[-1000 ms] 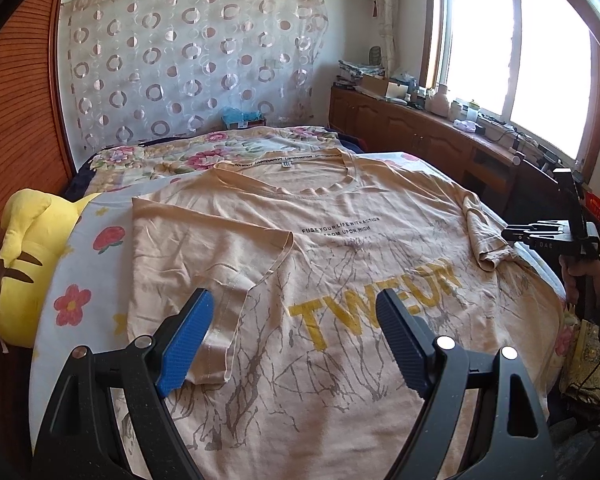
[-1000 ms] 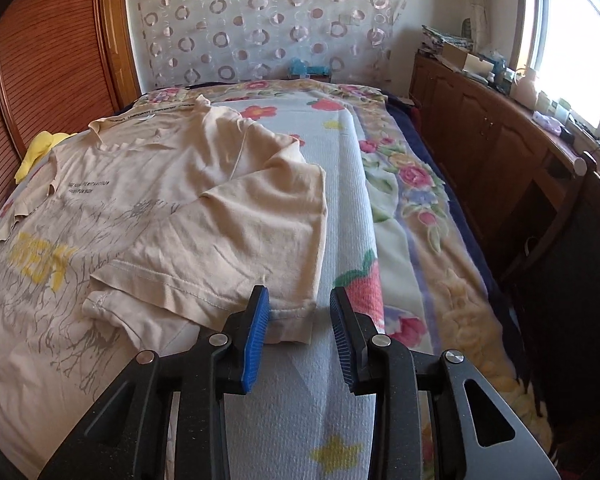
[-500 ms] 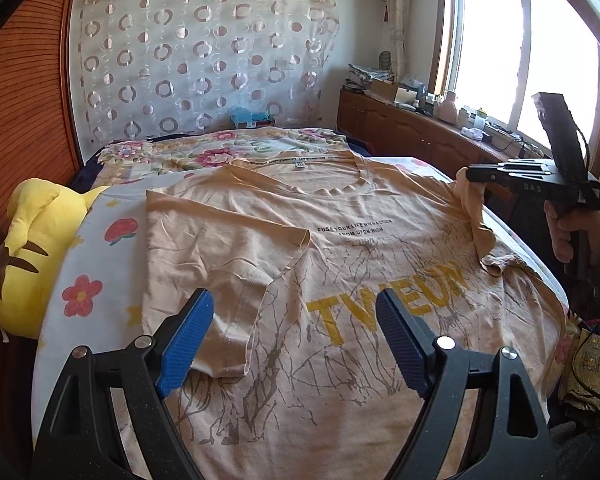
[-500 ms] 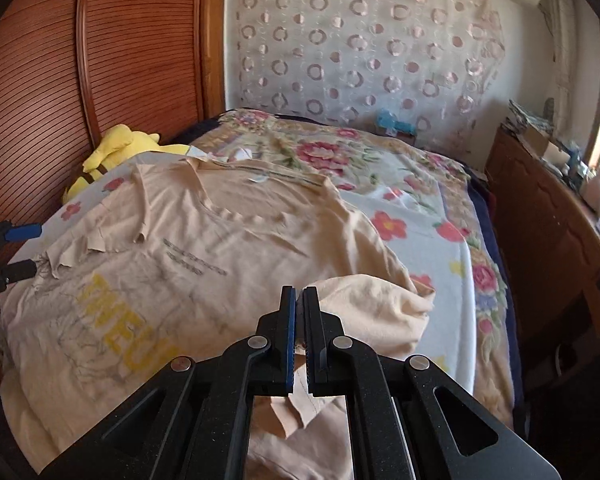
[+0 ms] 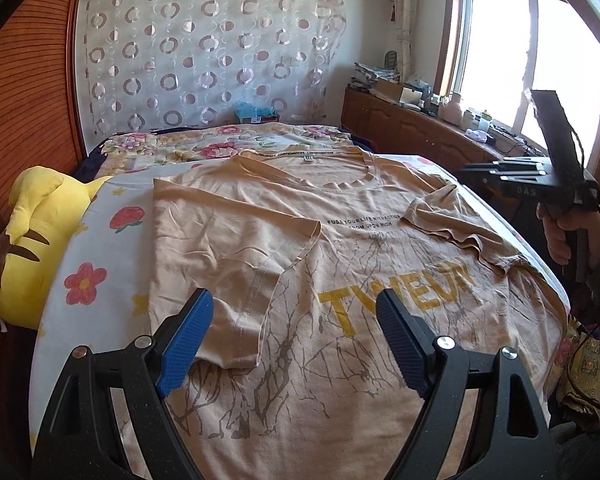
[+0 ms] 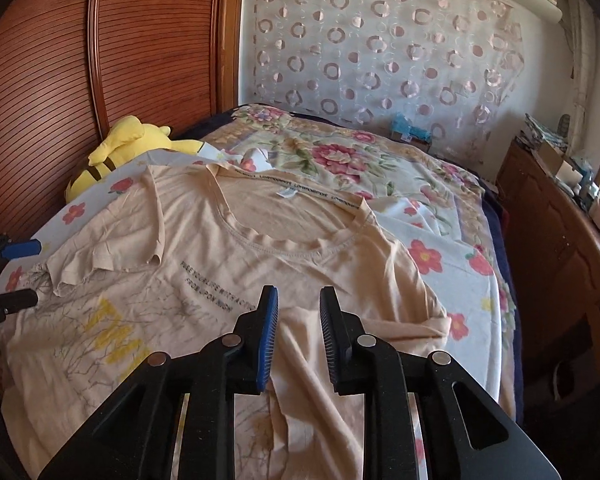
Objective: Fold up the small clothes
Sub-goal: 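Fold the grasped sleeve and side inward over the shirt body, release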
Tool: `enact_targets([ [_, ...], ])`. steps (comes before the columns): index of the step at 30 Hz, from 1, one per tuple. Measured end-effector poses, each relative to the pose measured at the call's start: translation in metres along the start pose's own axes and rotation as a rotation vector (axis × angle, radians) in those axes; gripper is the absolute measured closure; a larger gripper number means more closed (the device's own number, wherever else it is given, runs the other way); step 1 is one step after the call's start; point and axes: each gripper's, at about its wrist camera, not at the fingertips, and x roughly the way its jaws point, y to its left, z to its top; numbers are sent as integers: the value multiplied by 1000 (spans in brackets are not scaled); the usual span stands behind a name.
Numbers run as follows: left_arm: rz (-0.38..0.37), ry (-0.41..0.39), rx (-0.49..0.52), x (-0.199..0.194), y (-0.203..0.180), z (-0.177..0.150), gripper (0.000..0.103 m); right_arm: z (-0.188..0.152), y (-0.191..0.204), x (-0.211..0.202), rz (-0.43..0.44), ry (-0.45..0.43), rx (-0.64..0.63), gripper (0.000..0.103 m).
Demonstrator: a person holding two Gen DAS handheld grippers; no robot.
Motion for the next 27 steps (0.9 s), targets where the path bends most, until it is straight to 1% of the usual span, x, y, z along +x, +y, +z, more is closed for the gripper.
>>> enact_targets([
  [4, -2, 1, 0, 0, 0, 0, 19, -30, 5, -3, -30, 54, 8, 80],
  [9, -8, 7, 3, 3, -1, 1, 19, -69, 11, -4, -9, 112, 57, 80],
  [11, -11, 10, 10, 4, -3, 1, 19, -78, 15, -4, 3, 125, 61, 77],
  [12, -9, 12, 14, 5, -5, 1, 19, -80, 13, -5, 7, 131, 62, 72],
  [13, -6, 14, 17, 5, -6, 1, 19, -81, 15, -4, 5, 134, 64, 70],
  [17, -6, 14, 16, 5, -7, 1, 19, -86, 21, -1, -13, 149, 67, 70],
  [19, -2, 17, 15, 5, -7, 1, 19, -93, 17, -5, -17, 142, 68, 70],
  [21, 0, 15, 13, 5, -9, 1, 19, -92, 18, -5, -19, 142, 65, 70],
  [24, 1, 13, 6, 4, -6, 0, 19, -96, 22, -7, -27, 134, 28, 91],
  [25, 3, 13, 6, 4, -6, 0, 19, -97, 23, -9, -37, 134, 23, 93],
  [27, 3, 14, 4, 4, -5, 0, 19, -99, 20, -14, -2, 133, 40, 95],
])
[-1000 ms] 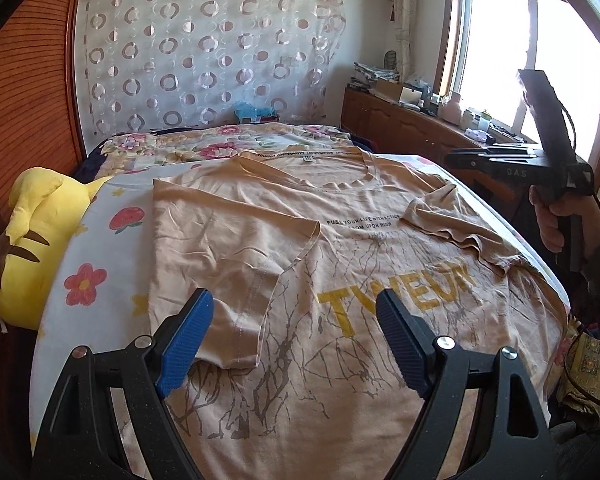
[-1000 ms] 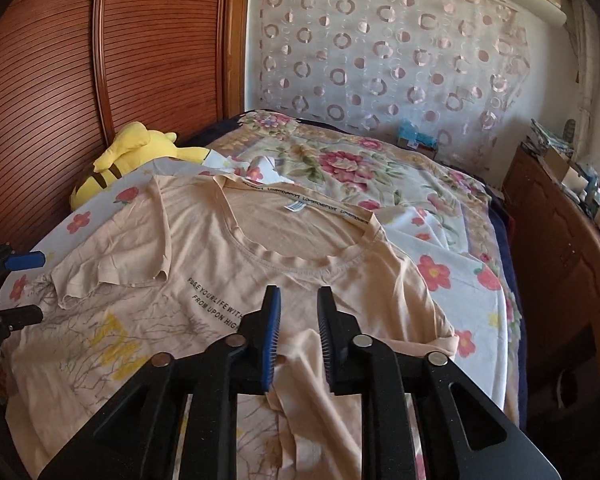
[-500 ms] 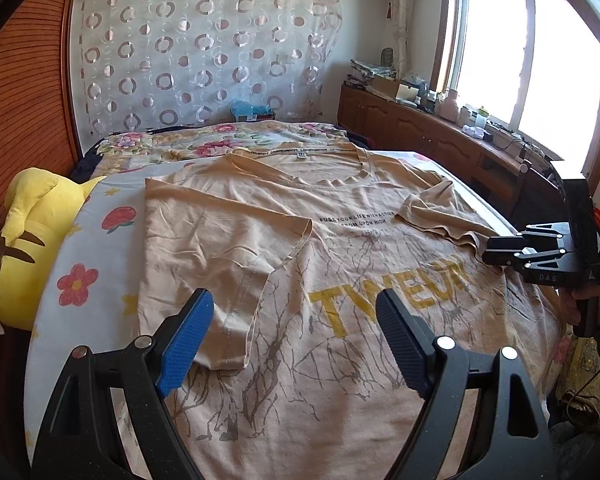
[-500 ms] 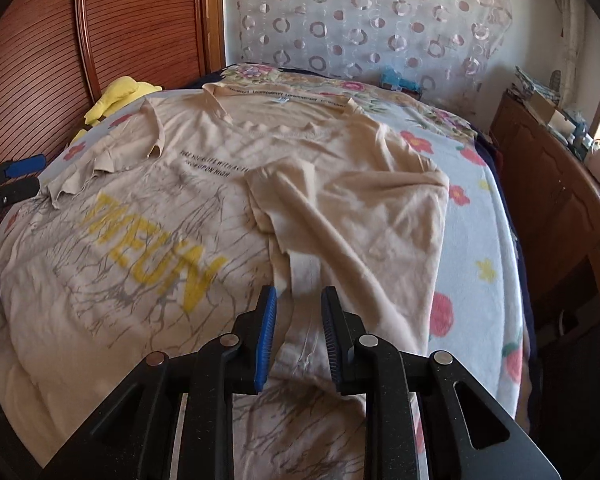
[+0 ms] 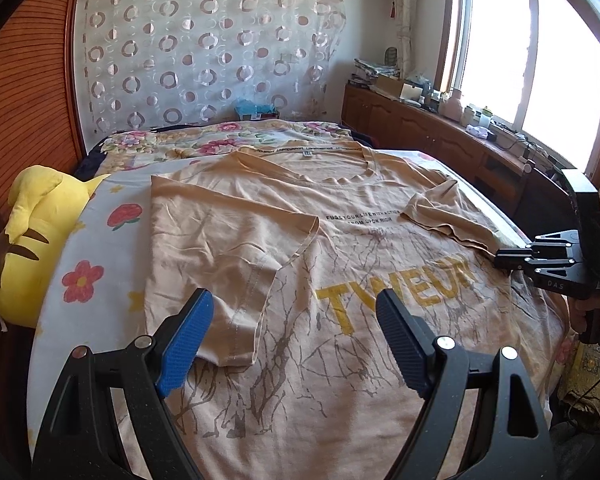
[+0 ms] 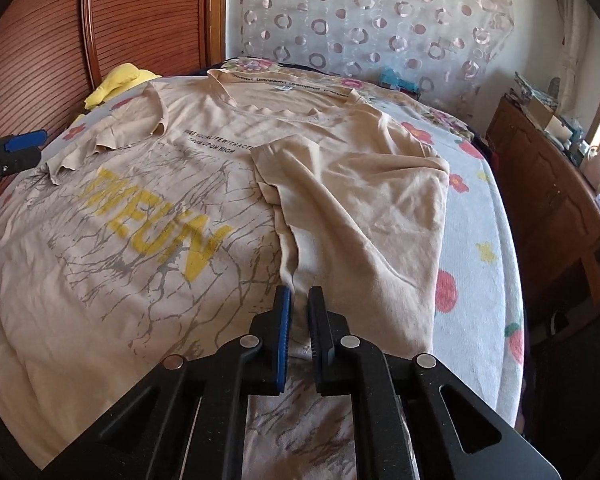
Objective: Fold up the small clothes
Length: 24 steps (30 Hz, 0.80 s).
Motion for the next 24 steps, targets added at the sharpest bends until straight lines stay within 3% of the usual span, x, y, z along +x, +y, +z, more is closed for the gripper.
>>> enact_targets([
  [12, 10, -2, -3, 1, 5, 0, 19, -6, -5, -27, 53, -35, 39, 95],
  [17, 38, 1, 14, 6, 10, 7, 19, 3, -13, -28, 19, -64, 62, 82],
  [21, 63, 11, 30, 17, 20, 20, 19, 17, -29, -23, -30, -79, 94, 61],
  [24, 58, 14, 19, 23, 31, 33, 19, 28, -45, -11, -57, -69, 101, 56],
])
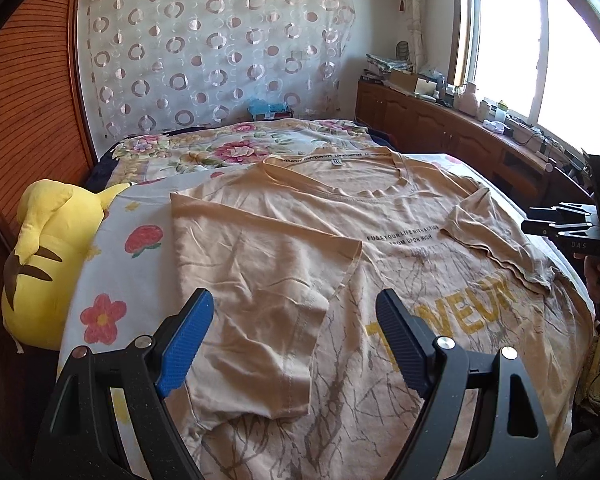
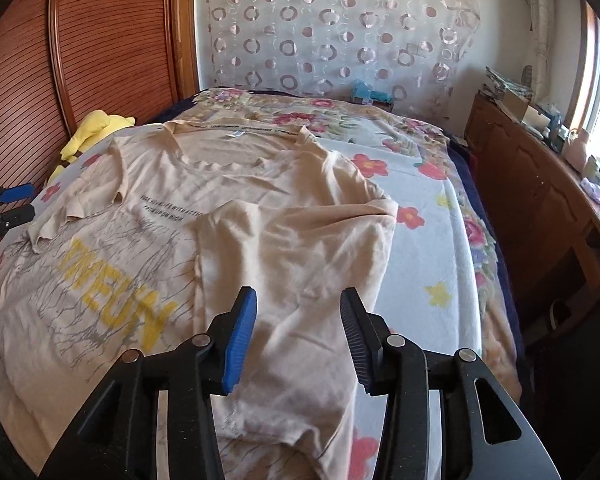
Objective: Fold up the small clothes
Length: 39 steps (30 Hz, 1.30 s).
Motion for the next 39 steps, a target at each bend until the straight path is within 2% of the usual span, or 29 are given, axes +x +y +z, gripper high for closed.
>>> enact_targets([
  [5, 21, 13, -22, 18, 21, 20, 19, 18, -27, 35, -46, 37, 47, 55],
  [11, 61, 57, -36, 46, 46, 37, 19, 40, -53, 77, -29, 91, 123, 55],
  [21, 131, 139, -83, 93, 90, 48, 19, 68, -52, 115, 32, 86, 49, 55],
  [30, 150, 198, -71, 120, 107, 48, 19, 67, -52, 130, 39, 69, 21, 52],
  [32, 131, 196, -76, 123, 111, 51, 21, 66, -52, 132, 40, 72, 22, 49],
  [37, 59, 195, -106, 133, 120, 61, 39, 70, -48, 131, 27, 81, 31, 40],
  [39, 52, 195, -107, 139, 121, 67, 40, 71, -49, 131, 32, 82, 36, 39],
])
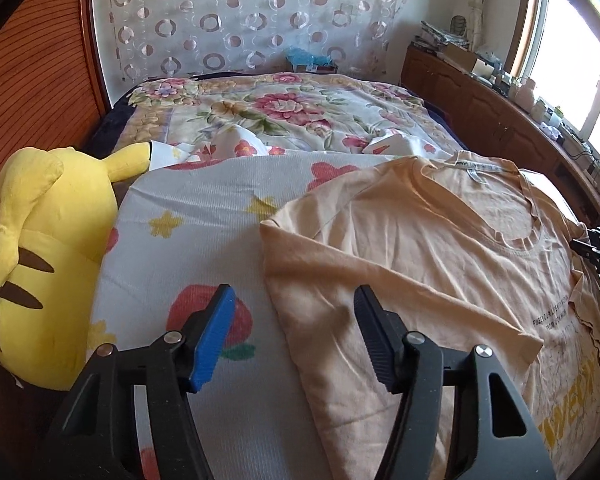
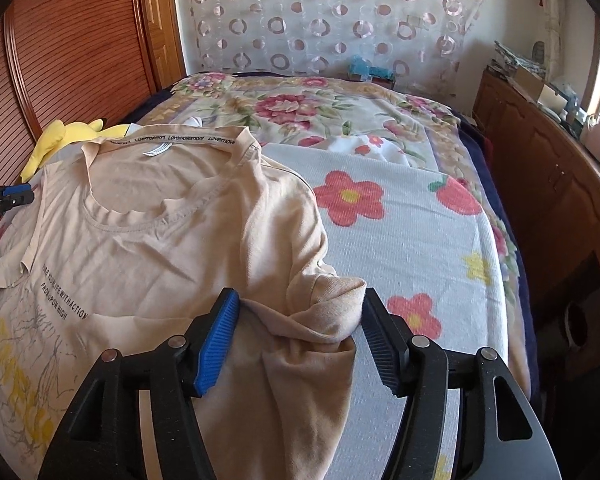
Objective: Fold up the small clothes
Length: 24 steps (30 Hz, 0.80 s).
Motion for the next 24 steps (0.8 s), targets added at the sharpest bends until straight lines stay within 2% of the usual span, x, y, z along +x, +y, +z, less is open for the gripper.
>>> enact_targets([
  [7, -22, 4, -16, 14, 1, 16, 42, 1, 2, 2, -16, 3, 1, 34],
  [16, -24, 11, -9, 18, 0, 15, 42, 1, 3, 2, -19, 3, -1, 34],
  [17, -28, 9, -7, 18, 1, 15, 44, 1, 3, 2, -19, 3, -1, 34],
  [19, -23, 12, 31, 15, -4, 14, 80, 1, 3, 2, -19, 3, -1, 34],
  [21, -51, 22, 43, 12, -8, 16, 93, 1, 3, 2, -18, 3, -2, 35],
  [23, -64, 3, 57, 5, -13, 17, 95, 2, 4, 1, 11, -5, -23, 53],
  [24, -67, -5, 63, 1, -17, 18, 96, 2, 7, 0, 30, -10, -46, 67],
])
